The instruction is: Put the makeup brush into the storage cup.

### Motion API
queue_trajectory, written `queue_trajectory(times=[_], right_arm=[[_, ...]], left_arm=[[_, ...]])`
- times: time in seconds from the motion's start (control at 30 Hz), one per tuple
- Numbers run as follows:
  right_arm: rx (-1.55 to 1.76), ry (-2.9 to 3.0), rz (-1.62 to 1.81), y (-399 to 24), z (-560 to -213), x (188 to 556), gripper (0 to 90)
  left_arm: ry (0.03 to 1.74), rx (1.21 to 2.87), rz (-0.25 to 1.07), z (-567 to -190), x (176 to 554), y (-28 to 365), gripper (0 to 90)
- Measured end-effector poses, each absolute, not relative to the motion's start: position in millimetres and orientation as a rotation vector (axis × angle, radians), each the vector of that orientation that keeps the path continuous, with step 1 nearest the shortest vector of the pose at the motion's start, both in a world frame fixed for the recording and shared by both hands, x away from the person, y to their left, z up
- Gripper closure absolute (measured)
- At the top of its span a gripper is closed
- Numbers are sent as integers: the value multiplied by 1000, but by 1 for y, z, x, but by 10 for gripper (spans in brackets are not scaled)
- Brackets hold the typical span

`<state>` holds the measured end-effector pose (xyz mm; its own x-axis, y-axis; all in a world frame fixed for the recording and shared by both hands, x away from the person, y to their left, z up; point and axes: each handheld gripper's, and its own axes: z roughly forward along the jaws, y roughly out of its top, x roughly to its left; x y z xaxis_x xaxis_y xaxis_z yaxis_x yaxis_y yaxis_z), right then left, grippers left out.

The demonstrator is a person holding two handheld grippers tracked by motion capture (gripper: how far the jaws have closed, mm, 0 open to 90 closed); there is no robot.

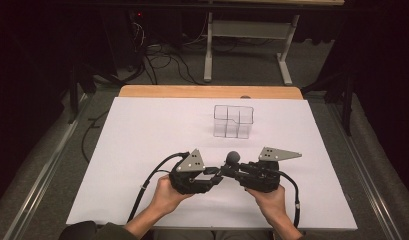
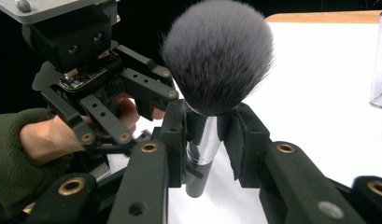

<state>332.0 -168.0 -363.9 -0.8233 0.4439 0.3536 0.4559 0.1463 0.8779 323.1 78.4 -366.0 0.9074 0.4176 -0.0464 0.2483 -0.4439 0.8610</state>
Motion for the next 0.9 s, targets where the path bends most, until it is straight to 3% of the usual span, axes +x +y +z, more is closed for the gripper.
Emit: queue_trajectory(times=[0.3, 0.9], right_arm=[[-970, -2404, -1816, -175, -361, 332, 723], [-994, -2456, -1778, -181, -359, 334, 723]], left_arm=[[506, 2026, 239, -360, 322, 87, 419], [594, 1975, 302, -349, 320, 121, 349]])
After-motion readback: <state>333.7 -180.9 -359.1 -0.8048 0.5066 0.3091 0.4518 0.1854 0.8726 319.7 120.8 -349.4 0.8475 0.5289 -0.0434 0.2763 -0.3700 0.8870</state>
